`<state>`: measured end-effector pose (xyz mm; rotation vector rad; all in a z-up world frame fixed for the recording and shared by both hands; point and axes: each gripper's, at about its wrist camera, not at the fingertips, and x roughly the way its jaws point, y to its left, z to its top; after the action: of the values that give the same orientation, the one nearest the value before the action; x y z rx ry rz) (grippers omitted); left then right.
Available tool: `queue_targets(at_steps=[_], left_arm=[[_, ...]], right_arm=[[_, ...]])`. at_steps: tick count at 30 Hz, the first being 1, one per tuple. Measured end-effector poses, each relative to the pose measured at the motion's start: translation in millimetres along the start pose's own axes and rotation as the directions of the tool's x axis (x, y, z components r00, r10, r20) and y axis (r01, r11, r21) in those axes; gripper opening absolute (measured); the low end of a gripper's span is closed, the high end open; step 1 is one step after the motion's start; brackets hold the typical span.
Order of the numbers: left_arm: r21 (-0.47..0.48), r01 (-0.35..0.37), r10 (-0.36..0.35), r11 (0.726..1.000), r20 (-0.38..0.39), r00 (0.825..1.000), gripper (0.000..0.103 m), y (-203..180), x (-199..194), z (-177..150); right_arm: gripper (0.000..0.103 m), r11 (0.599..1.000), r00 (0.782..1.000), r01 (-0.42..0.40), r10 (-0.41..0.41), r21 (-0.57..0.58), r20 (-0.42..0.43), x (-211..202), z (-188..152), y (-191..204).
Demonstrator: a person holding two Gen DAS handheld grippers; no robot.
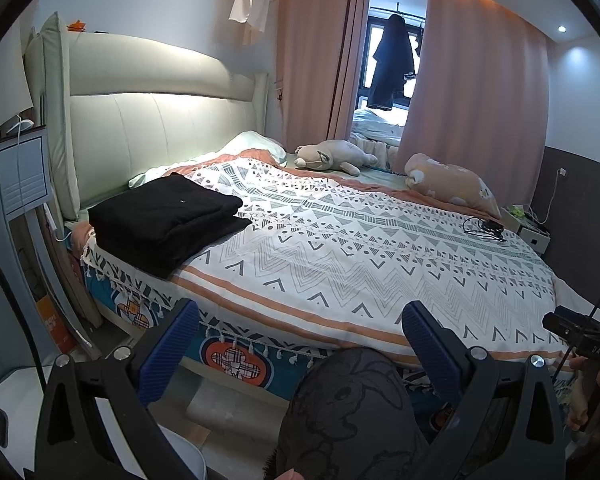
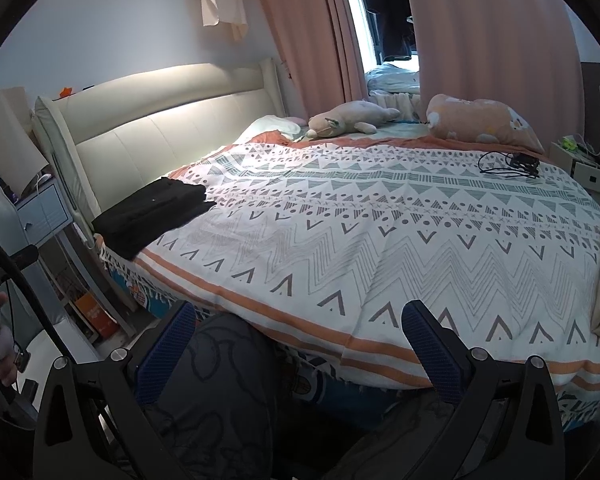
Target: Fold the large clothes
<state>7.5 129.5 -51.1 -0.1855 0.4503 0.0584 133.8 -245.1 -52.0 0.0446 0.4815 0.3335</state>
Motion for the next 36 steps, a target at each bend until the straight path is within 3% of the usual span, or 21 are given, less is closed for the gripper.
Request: queue_targets(at_steps=[36], left_arm=[[0.027,-0.004,0.004,1.000,0.031,1.000,0.103,-5,1,5]], right_arm=[[0.103,0.999,1.000,0.014,-0.014,0.034,0.005,-8,1,-15]])
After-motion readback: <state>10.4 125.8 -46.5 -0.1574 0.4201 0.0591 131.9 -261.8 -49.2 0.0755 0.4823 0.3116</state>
